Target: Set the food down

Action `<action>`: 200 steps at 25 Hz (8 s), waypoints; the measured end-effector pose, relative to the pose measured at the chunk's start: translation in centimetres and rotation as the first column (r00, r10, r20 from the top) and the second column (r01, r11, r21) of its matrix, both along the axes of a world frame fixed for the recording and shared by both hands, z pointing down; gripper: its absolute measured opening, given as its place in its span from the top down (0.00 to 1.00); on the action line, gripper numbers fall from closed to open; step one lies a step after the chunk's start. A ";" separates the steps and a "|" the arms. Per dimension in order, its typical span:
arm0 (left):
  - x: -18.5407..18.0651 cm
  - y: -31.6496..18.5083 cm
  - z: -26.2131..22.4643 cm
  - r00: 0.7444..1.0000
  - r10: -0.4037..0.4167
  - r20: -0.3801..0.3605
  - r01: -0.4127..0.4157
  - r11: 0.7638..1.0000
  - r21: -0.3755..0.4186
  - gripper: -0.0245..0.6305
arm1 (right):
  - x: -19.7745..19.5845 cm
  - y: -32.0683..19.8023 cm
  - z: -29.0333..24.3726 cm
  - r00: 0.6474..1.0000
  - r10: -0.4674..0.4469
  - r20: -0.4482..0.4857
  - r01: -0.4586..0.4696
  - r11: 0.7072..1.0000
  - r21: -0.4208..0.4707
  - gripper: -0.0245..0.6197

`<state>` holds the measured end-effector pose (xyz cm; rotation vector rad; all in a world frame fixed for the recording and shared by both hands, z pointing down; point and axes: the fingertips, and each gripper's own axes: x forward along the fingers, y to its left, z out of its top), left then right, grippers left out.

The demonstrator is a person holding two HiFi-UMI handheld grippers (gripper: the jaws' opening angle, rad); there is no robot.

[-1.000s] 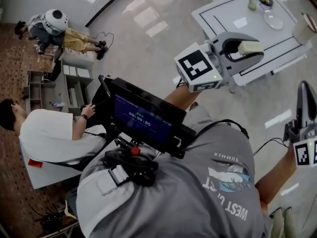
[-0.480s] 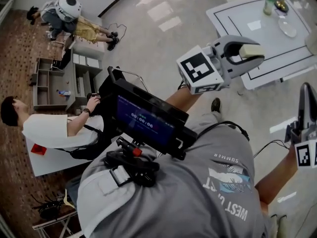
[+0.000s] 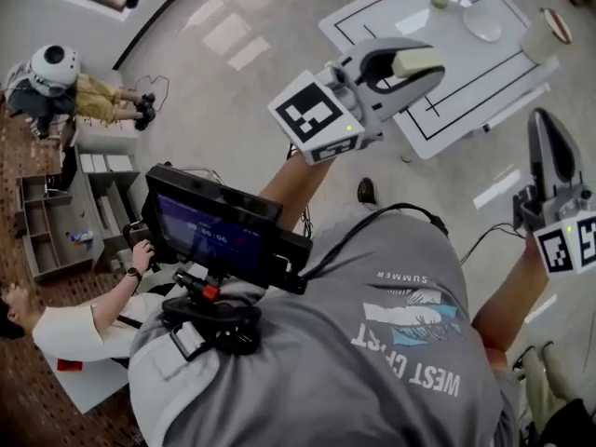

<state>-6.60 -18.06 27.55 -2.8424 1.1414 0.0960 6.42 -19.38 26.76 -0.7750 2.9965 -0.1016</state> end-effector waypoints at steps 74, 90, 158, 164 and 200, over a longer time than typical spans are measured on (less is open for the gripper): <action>4.3 -27.6 -2.7 1.000 0.001 0.011 -0.001 1.000 -0.009 0.80 | 1.9 -24.4 -3.1 0.993 0.058 -0.102 -0.067 0.995 -0.080 0.95; 7.9 -40.0 3.4 0.991 -0.077 0.113 0.093 0.985 -0.142 0.80 | 5.4 -32.1 -2.4 0.996 0.018 -0.090 -0.032 0.988 -0.152 0.95; 8.3 -57.4 37.7 0.331 0.195 0.923 0.208 0.939 -0.273 0.80 | 12.3 -38.4 9.0 0.978 0.029 -0.205 -0.104 0.925 -0.365 0.95; 8.1 -57.8 38.6 0.205 0.183 0.961 0.154 0.964 -0.216 0.80 | 11.8 -38.5 10.2 0.978 0.016 -0.210 -0.097 0.919 -0.382 0.95; 9.2 -53.2 36.8 0.083 0.274 0.958 0.001 0.961 -0.275 0.67 | 8.9 -35.8 10.5 0.974 -0.009 -0.228 -0.082 0.919 -0.387 0.95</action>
